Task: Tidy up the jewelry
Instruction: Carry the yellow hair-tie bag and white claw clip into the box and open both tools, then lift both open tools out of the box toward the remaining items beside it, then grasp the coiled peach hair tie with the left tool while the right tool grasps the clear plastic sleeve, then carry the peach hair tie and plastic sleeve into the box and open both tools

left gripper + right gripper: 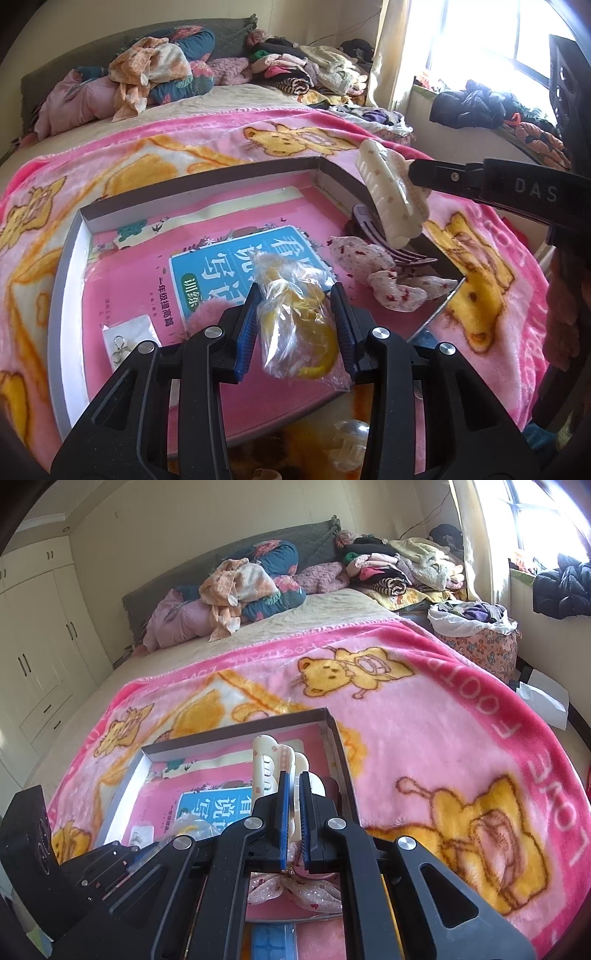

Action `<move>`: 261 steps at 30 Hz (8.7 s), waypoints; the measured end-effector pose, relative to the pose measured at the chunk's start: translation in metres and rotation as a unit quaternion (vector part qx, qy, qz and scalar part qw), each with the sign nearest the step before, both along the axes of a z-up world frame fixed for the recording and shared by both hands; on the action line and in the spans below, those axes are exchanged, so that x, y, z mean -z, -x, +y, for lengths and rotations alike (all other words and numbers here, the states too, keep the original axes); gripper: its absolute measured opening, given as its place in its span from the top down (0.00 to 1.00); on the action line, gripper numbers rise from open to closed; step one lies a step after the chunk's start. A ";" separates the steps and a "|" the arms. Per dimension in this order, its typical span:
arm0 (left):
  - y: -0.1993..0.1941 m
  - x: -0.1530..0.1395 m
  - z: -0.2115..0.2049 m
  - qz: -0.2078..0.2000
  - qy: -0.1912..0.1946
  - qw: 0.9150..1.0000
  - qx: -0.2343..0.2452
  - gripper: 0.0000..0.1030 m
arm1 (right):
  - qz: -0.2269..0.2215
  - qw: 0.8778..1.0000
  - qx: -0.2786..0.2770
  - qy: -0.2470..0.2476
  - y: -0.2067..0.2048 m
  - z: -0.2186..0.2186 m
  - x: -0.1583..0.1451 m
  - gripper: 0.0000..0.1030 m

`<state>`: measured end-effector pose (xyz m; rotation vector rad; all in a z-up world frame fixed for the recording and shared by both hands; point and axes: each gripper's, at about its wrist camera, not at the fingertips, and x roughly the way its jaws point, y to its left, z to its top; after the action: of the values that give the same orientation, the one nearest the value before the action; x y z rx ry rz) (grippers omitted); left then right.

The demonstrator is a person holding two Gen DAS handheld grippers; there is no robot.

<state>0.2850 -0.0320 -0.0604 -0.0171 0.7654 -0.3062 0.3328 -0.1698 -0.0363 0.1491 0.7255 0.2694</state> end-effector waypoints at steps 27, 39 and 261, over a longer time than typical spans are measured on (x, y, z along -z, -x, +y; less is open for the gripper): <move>0.006 0.005 0.022 0.005 0.000 0.999 -0.033 0.71 | 0.044 0.998 -0.036 -0.037 -0.003 0.011 0.029 0.96; 0.018 0.000 0.025 -0.002 0.004 0.999 -0.040 0.63 | 0.033 0.998 -0.021 -0.056 0.006 -0.005 0.027 0.94; 0.053 -0.030 0.052 -0.054 0.058 0.997 -0.015 0.87 | -0.001 1.000 -0.020 0.012 0.074 0.012 -0.017 0.83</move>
<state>0.2324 0.0196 -0.0299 -0.1198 0.6396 -0.3206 0.2586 -0.1581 -0.0195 0.1109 0.7305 0.2980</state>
